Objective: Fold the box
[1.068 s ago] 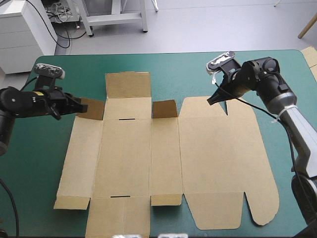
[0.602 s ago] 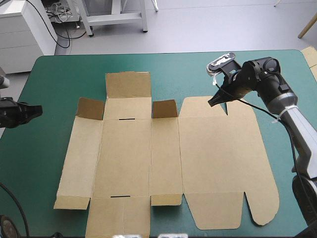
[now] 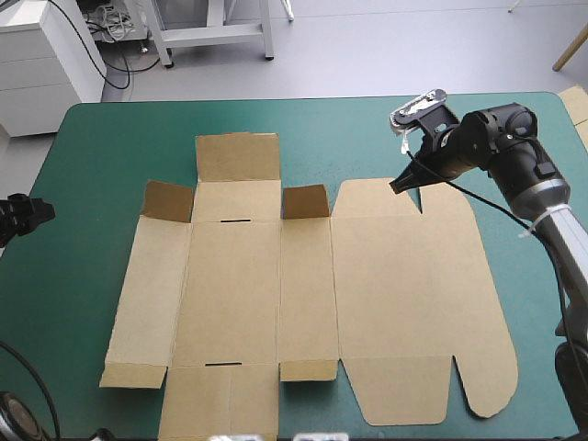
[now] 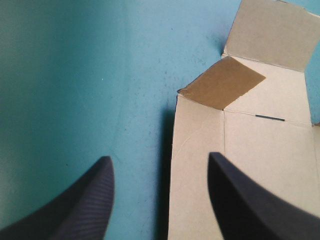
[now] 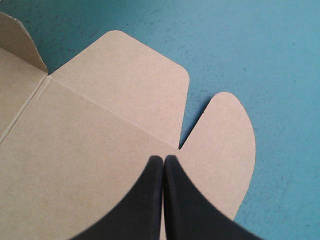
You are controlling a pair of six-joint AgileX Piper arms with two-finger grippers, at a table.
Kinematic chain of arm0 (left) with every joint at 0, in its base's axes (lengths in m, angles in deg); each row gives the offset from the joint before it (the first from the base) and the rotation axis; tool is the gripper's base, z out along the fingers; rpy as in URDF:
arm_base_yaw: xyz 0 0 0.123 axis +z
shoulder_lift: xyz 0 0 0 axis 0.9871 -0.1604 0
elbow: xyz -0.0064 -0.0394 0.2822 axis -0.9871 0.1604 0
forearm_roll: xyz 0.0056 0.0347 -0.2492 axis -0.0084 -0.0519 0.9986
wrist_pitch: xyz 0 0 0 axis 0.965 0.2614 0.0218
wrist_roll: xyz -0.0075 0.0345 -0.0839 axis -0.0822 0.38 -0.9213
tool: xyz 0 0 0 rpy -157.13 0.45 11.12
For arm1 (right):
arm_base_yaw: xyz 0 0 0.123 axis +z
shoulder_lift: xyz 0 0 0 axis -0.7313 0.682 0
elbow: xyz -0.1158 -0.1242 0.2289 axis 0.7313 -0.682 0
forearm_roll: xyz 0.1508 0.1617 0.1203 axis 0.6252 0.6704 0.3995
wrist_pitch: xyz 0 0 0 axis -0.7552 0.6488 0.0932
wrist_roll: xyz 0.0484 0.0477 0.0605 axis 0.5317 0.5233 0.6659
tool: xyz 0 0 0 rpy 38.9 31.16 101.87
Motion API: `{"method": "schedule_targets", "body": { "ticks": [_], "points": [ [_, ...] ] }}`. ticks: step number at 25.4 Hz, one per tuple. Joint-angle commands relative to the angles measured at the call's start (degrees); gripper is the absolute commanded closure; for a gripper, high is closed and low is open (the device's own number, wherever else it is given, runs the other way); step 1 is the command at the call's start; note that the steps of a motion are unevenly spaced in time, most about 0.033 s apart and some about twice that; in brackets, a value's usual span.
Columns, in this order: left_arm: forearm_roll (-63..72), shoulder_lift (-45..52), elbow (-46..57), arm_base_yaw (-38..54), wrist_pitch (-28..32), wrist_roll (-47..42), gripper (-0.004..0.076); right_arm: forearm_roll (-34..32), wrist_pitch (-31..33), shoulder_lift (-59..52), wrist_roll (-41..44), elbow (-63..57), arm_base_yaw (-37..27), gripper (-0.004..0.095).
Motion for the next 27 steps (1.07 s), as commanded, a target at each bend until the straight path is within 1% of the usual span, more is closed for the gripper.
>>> {"method": "schedule_targets", "body": {
  "ticks": [1,4,6,9,15,23,27],
  "points": [
    [2.94,0.02,-1.77,0.19,-2.20,-2.15,0.0183,0.23,-2.71,-2.92,0.04,1.90,-0.48,0.0928],
    [2.29,-3.03,-1.26,0.19,-2.19,-3.61,0.0184,0.23,-2.94,-2.92,0.04,1.90,-0.48,0.0928],
    [2.03,-3.76,0.91,0.06,-2.19,-3.61,0.0184,0.23,-3.19,-2.92,-0.11,1.90,-0.48,0.0928],
    [1.50,-3.99,7.54,0.06,-2.19,-2.42,0.0184,0.23,-3.69,-2.92,-0.60,1.90,-0.48,0.0928],
    [-0.60,-3.99,15.44,0.06,-2.19,-1.67,0.0184,0.23,-4.28,-2.92,-0.94,1.90,-0.48,0.0929],
    [-1.08,-3.99,21.52,-0.03,-2.46,-0.65,0.0184,0.45,-4.28,-2.92,-0.94,1.90,-0.48,0.0929],
    [-2.64,-3.99,24.01,-0.03,-1.64,-0.80,0.0184,0.45,-4.28,-2.92,-1.22,1.90,-0.48,0.0929]
  ]
}}
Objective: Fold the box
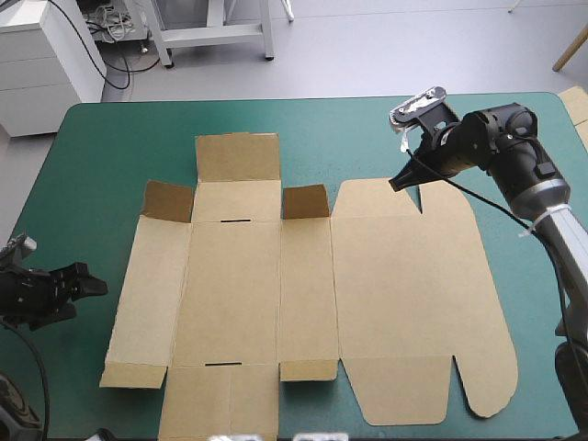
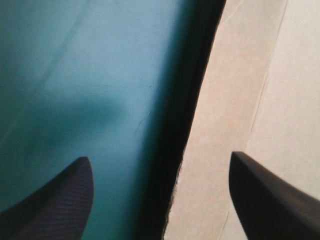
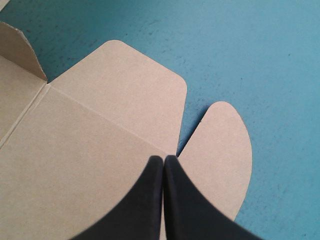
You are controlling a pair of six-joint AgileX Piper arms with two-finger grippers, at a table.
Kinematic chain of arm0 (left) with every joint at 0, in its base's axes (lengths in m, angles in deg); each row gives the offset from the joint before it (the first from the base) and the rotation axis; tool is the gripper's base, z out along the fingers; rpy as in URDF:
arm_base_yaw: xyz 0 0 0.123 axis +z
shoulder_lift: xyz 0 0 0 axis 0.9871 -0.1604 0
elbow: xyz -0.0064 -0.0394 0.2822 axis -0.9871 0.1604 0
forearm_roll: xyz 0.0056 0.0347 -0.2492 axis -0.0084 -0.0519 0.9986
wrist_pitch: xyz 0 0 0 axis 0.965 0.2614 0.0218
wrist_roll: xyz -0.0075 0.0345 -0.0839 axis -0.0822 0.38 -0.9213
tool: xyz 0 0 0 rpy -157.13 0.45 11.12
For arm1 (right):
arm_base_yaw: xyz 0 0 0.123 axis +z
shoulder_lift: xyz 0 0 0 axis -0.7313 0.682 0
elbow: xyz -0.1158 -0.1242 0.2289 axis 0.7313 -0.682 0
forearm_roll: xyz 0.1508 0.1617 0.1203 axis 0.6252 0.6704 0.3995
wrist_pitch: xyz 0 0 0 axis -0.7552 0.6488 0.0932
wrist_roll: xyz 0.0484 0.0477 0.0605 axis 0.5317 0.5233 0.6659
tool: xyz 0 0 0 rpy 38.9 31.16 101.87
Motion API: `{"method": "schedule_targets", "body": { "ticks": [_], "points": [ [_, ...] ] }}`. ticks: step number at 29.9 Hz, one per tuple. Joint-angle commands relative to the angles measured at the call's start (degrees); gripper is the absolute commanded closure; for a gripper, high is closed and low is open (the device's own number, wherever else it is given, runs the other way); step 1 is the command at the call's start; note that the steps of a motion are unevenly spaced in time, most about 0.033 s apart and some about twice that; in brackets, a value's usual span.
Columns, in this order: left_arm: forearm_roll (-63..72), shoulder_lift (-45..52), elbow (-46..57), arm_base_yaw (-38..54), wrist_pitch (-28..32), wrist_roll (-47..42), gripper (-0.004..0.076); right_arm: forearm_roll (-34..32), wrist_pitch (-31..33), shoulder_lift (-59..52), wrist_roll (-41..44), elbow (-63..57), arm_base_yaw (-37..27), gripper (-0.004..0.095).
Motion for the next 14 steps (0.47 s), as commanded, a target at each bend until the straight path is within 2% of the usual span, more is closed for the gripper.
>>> {"method": "schedule_targets", "body": {
  "ticks": [1,10,14],
  "points": [
    [1.32,1.56,0.92,-0.13,-3.08,0.14,0.0184,0.21,-2.68,-2.92,-0.55,1.90,-0.48,0.0929],
    [-3.70,1.56,3.63,-6.63,3.23,0.28,0.0184,-0.17,-2.81,-2.92,-0.55,1.90,-0.48,0.0929],
    [-2.20,1.56,5.07,-8.10,3.97,0.41,0.0184,-0.17,-2.81,-2.92,-1.21,1.90,-0.48,0.0929]
  ]
}}
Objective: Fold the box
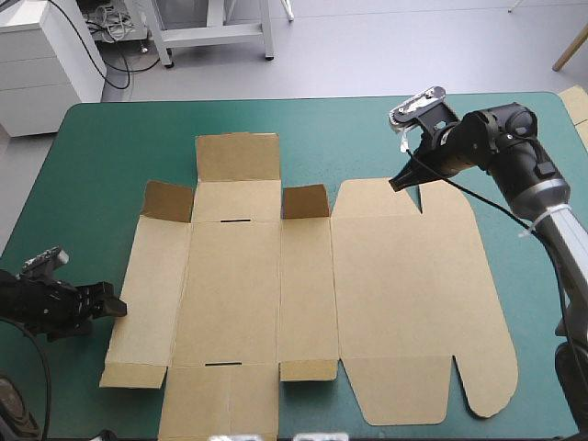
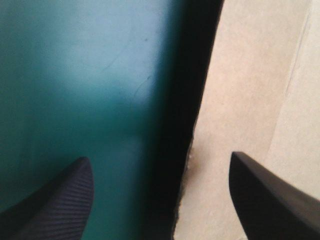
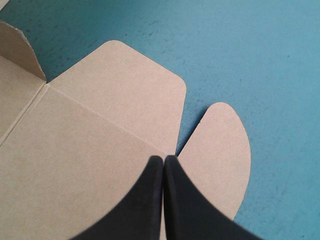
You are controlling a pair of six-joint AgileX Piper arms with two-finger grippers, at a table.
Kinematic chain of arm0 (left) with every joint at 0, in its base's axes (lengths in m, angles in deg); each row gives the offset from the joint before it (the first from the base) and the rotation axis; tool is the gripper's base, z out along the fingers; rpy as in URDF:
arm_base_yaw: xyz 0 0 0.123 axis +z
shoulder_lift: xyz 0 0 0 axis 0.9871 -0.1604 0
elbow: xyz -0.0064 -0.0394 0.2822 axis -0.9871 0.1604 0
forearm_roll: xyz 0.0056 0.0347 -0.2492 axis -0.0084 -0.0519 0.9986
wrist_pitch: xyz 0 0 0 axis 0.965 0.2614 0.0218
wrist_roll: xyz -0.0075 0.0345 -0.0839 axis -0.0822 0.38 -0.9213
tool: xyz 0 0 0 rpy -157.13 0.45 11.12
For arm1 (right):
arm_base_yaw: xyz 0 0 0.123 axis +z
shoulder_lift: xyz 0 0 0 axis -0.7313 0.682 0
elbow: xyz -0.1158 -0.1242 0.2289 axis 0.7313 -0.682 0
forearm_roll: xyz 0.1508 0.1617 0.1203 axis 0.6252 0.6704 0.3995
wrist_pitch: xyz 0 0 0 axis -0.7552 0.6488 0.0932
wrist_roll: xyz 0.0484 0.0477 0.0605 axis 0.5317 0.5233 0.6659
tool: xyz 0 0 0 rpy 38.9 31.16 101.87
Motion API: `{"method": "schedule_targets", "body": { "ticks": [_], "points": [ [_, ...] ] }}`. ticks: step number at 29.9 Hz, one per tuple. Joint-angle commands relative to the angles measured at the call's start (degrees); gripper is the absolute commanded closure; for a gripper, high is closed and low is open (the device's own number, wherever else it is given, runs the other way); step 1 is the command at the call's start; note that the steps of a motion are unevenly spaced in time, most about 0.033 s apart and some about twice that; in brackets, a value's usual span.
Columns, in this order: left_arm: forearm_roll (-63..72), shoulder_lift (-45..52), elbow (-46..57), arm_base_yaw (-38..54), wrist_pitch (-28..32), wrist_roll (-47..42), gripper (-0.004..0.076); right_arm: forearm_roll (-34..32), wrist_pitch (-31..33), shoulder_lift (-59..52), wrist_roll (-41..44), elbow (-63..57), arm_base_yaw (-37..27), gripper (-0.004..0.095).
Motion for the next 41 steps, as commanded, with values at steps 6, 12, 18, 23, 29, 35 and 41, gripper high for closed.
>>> {"method": "schedule_targets", "body": {
  "ticks": [6,12,18,23,29,35,41],
  "points": [
    [3.83,1.43,-0.12,-1.05,-5.15,1.76,0.0184,-0.15,-2.70,-2.92,-0.77,1.90,-0.48,0.0929],
    [7.30,1.43,-0.12,-1.05,-7.45,3.42,0.0184,-0.15,-2.37,-2.94,-0.77,1.90,-0.48,0.0929],
    [9.08,1.43,-0.12,-2.27,-8.30,4.07,0.0184,-0.05,-2.48,-2.94,-0.77,1.90,-0.48,0.0929],
    [8.41,1.43,-0.12,-7.56,-7.91,4.06,0.0184,0.07,-2.48,-2.94,-0.77,1.90,-0.48,0.0929],
    [8.76,1.43,-0.12,-11.96,-7.67,3.04,0.0184,0.07,-2.48,-2.94,-0.92,1.90,-0.48,0.0929],
    [8.61,1.43,0.00,-13.94,-8.31,1.89,0.0206,0.19,-2.48,-2.94,-0.92,1.90,-0.48,0.0929],
    [8.41,1.43,0.00,-17.08,-8.31,1.47,0.0216,0.19,-2.36,-2.94,-0.92,1.90,-0.48,0.0929]
  ]
}}
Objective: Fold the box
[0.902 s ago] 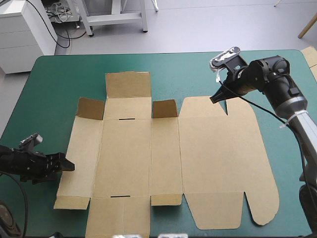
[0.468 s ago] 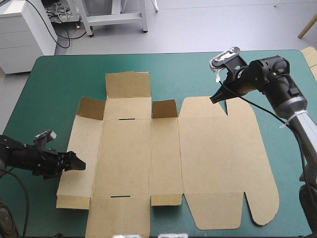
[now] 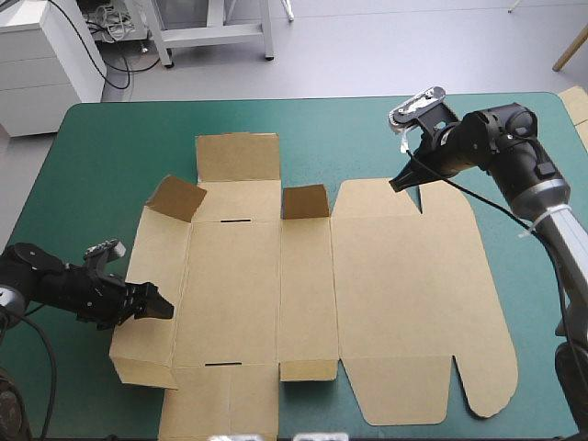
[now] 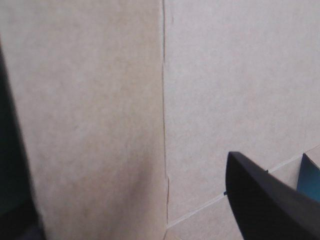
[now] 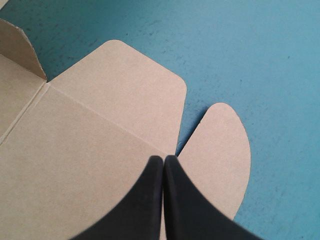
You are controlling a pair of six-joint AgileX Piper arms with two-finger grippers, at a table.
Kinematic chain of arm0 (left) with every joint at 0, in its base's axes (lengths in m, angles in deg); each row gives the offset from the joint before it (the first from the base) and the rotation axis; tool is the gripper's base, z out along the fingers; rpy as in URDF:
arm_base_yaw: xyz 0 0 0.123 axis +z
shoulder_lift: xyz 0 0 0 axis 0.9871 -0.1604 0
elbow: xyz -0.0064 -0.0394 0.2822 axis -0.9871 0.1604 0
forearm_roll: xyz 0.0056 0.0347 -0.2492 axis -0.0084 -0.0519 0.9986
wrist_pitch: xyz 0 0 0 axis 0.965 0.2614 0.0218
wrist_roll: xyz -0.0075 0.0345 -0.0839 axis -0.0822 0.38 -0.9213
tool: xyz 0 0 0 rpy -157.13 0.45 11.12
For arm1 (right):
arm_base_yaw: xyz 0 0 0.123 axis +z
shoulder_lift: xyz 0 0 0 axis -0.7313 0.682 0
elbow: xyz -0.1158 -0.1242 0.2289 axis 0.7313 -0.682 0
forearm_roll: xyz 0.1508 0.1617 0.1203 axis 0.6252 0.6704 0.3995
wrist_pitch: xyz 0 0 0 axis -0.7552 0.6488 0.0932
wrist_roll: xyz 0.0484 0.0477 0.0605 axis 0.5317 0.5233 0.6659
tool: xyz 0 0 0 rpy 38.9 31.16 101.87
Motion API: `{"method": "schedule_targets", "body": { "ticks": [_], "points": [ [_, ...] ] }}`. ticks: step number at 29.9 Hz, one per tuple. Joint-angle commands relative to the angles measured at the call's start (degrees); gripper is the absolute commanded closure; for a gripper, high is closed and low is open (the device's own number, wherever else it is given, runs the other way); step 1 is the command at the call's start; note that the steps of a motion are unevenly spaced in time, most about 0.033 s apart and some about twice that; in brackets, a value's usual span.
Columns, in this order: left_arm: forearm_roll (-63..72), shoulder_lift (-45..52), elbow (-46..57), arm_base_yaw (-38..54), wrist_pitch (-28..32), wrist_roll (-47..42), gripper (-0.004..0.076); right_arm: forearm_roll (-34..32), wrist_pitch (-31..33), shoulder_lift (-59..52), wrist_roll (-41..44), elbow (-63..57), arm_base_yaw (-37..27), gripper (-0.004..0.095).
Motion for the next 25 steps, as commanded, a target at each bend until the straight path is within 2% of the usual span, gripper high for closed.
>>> {"method": "schedule_targets", "body": {
  "ticks": [1,4,7,15,23,25],
  "points": [
    [2.49,1.43,-1.04,-2.08,-4.83,-0.42,0.0216,0.14,-2.21,-2.94,-0.49,1.90,-0.48,0.0929],
    [2.60,1.43,-1.04,-2.60,-3.55,-1.00,0.0217,0.14,-1.97,-2.94,-0.49,1.90,-0.48,0.0929],
    [2.21,1.43,-1.04,-2.69,-2.37,-1.56,0.0255,-0.01,-1.85,-2.94,-0.70,1.90,-0.48,0.0929],
    [2.63,-1.84,-1.04,-2.69,-2.09,-3.45,0.0439,-0.01,-1.48,-2.94,-0.70,1.90,-0.48,0.0929],
    [2.99,-4.98,-1.04,-2.69,-1.41,-3.85,0.0724,-0.01,-1.37,-2.94,-0.70,1.90,-0.48,0.0929],
    [2.99,-4.98,-1.16,-2.69,-1.41,-3.61,0.0731,-0.01,-1.64,-2.94,-0.70,2.00,-0.48,0.0929]
  ]
}}
